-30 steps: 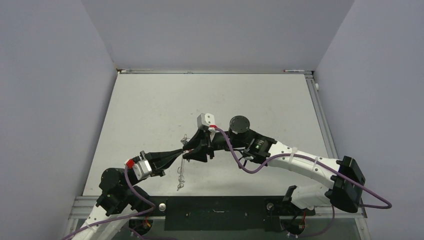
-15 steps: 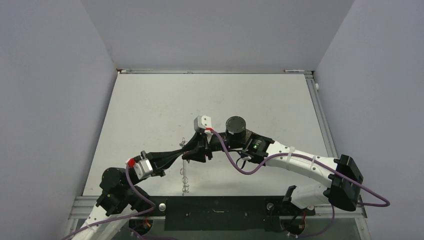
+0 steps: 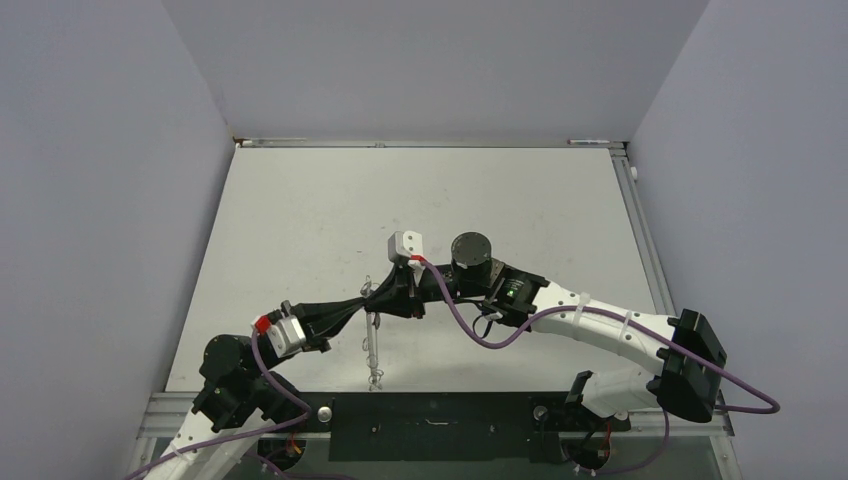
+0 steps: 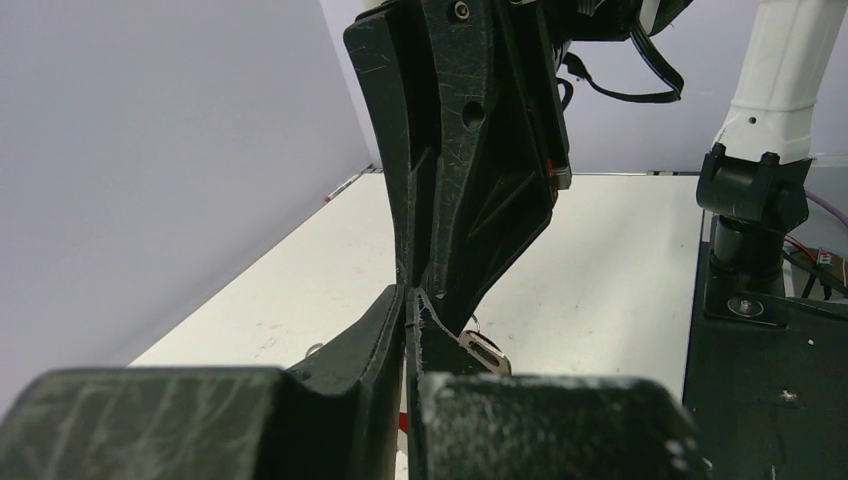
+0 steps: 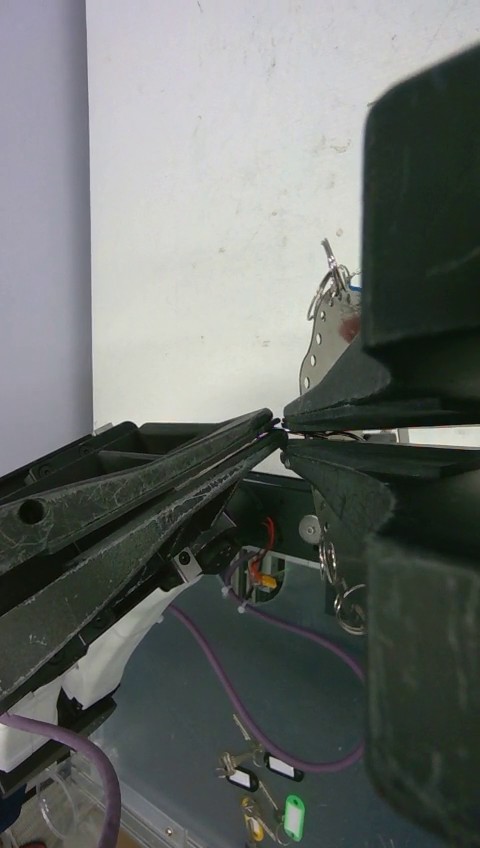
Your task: Put the keys on the keyring
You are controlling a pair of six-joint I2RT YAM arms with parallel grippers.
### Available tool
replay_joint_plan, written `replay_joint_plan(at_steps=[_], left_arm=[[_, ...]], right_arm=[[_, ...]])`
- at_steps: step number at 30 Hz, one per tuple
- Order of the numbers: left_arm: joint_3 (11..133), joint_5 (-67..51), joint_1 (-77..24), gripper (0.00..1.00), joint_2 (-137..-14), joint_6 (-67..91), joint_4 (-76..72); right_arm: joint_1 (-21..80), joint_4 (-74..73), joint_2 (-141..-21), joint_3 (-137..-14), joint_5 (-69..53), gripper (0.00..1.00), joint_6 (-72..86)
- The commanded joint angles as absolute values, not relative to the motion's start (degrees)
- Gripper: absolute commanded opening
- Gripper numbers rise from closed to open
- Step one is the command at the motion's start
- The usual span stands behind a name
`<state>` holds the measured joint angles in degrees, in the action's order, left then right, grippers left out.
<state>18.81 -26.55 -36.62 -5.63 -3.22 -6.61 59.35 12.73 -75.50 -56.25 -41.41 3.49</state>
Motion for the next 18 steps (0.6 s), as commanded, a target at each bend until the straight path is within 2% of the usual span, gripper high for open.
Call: replay_joint_plan(at_steps=[1,5,9,14,16,18], left_arm=[[21.6,-25.5,-36.3,0.0,-5.0,-2.6,-10.9],[21.6,-25.3,-36.2,0.0,-5.0,-2.6,-10.8],[21.5,-25.6,-36.2,0.0,-5.1,-2.6,-10.6],[21.9,-28.1,-36.3,0.34,-5.4,-3.2,-9.9],[22.2,-30.1,-36.3,0.4,-5.9,-3.5,-9.2],[22.8,-32.6,-36.4,0.39,-6.8,-3.9,-8.5]], right_arm=[[60.2,14.1,-73.9,-56.5,-40.7,0.05,2.0],[61.2,15.2,-72.4,-55.0,-39.2,0.05,0.4],[61.3,10.3,-71.3,-56.3,-37.8,0.05,-4.3],[61.3,-0.5,-70.3,-59.4,-35.7,0.05,-10.1],[61.3,-3.2,-69.2,-59.6,-35.0,0.05,-11.1],[61.3,-5.0,-68.2,-59.7,-34.6,0.05,-11.8]])
